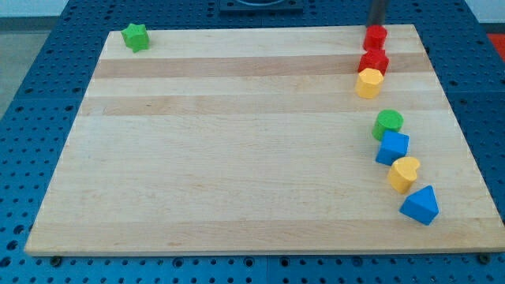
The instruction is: Push the red star towards the left
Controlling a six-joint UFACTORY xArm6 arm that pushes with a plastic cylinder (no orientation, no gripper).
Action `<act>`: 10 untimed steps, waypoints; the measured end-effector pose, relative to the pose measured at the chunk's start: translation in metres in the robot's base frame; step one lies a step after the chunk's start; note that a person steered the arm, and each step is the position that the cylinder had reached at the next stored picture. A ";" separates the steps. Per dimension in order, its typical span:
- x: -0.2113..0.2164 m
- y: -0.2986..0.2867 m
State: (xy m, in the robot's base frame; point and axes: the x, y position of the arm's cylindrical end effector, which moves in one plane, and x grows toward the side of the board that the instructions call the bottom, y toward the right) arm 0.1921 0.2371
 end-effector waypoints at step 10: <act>0.117 -0.102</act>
State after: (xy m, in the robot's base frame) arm 0.3093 0.1348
